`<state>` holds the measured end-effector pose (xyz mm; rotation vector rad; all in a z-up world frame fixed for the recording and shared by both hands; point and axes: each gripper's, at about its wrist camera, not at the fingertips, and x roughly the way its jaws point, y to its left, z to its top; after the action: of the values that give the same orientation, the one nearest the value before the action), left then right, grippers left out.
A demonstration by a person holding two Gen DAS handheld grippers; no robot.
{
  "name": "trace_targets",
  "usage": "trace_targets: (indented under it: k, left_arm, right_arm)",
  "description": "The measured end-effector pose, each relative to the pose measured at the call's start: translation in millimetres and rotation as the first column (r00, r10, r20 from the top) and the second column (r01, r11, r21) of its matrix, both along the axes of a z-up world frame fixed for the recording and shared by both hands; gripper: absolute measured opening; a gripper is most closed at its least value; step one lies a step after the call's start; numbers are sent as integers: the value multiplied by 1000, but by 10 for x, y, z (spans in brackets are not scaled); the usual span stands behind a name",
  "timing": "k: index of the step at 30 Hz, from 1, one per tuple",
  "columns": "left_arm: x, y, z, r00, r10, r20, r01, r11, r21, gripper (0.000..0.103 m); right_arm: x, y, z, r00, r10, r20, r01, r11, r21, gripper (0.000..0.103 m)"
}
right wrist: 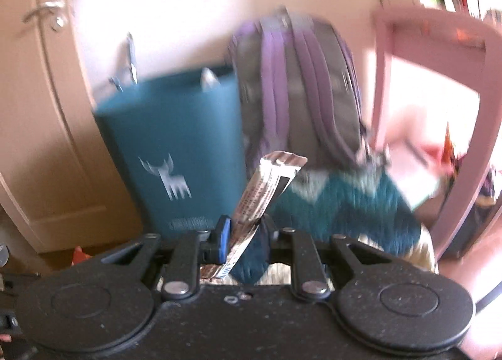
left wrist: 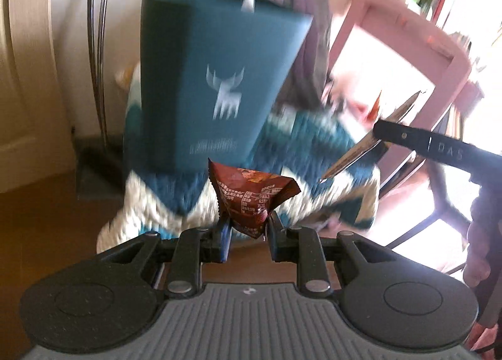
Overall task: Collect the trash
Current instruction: 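Carry the red wrapper and paper packet up to the teal bin with both tools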
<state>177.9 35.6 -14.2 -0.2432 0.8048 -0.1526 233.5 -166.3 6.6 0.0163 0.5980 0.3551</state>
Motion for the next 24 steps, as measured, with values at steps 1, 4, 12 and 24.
trace_targets:
  k: [1, 4, 12, 24]
  left_arm:
    - [15, 14, 102, 1000, 2, 21, -2, 1000, 2, 23]
    - [100, 48, 458, 995, 2, 103, -4, 1000, 22, 23]
    - [486, 180, 1336, 963, 19, 269, -28, 999, 27, 23]
    - [1399, 478, 1400, 971, 36, 238, -42, 999, 21, 23]
  right_arm:
    - [15, 13, 122, 1000, 12, 23, -12, 1000, -1, 19]
    - [82, 95, 468, 994, 42, 100, -41, 999, -13, 19]
    - [455, 373, 1138, 966, 72, 250, -61, 997, -52, 19]
    - [1229, 888, 1133, 974, 122, 190, -97, 986, -135, 19]
